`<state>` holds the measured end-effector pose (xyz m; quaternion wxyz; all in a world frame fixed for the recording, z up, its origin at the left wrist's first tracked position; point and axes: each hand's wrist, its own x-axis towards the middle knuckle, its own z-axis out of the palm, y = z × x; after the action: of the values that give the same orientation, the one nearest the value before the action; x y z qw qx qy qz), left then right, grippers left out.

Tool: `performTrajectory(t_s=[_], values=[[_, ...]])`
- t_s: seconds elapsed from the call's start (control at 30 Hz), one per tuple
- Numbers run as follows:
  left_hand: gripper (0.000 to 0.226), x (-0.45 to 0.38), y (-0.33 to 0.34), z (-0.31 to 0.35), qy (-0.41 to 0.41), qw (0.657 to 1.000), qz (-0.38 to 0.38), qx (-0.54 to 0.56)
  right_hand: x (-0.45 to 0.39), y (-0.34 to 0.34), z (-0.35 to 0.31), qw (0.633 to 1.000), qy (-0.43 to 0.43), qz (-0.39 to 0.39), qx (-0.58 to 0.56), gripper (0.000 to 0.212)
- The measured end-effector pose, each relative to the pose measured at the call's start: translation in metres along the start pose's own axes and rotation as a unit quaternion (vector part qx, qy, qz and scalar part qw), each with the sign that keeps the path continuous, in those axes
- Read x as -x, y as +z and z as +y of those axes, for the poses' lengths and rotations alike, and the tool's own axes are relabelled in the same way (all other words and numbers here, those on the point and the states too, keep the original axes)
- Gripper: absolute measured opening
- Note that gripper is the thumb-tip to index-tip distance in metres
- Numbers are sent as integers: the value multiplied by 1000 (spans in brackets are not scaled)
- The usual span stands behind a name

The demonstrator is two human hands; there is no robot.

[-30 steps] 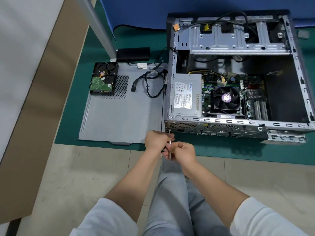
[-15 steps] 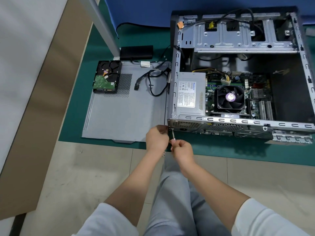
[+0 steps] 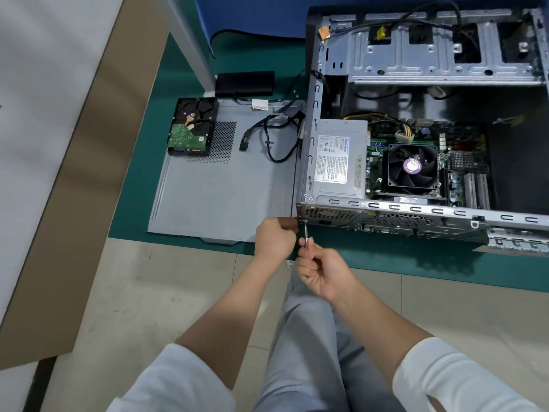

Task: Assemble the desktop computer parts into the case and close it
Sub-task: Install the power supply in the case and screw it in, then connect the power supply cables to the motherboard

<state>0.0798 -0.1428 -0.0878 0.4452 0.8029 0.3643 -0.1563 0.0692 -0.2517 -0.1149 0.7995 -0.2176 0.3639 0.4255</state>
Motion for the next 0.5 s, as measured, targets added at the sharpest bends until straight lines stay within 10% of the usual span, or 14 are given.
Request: performTrajectory(t_s=[0.27,0.5], values=[[28,5,4,-4,-38,989,-39,134,13,-1,-22,986,22,12,163,27],[17,34,1,-4,-90,947,-114,287,40,24,-23,874,-79,20,480,38]])
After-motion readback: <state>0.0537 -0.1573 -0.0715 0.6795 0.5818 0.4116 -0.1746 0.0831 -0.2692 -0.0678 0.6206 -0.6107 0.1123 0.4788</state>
